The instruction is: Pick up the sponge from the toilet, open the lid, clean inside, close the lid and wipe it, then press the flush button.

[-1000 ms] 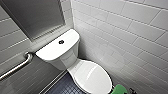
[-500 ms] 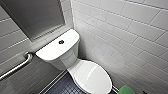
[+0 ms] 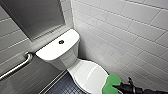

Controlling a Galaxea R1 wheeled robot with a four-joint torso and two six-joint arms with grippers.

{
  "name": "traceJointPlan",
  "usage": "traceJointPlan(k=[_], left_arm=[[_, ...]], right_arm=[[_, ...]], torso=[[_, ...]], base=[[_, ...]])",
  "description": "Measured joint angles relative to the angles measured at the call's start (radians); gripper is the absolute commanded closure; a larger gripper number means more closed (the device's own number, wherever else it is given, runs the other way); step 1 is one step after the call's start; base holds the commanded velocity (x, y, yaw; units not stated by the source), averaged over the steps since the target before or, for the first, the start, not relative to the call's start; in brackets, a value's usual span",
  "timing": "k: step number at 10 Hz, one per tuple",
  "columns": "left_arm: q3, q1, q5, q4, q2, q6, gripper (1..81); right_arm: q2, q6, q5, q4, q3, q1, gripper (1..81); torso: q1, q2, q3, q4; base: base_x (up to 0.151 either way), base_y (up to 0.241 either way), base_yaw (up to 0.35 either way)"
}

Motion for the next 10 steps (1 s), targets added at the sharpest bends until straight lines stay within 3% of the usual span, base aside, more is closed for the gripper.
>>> traceJointPlan(k=[3,7,10], left_arm=[[-0.003,0.000,0.000,0.000,0.006,0.000,1.0],[-0.006,0.000,0.000,0.000,0.008,0.000,1.0],[-0.009,0.000,0.000,-0.001,0.005,0.000,1.0]], right_arm=[[0.240,0.002,-0.088,-0.011,-0.212,0.128,81.1],[0.537,0.003,-0.188,-0.040,-0.502,0.201,81.1],[0.706,0.003,-0.222,-0.066,-0.700,0.213,81.1]], torso=[[0.000,0.000,0.000,0.000],[0.000,0.000,0.000,0.000],[0.000,0.000,0.000,0.000]], base=[[0.000,0.000,0.000],[0.000,0.000,0.000],[0.000,0.000,0.000]])
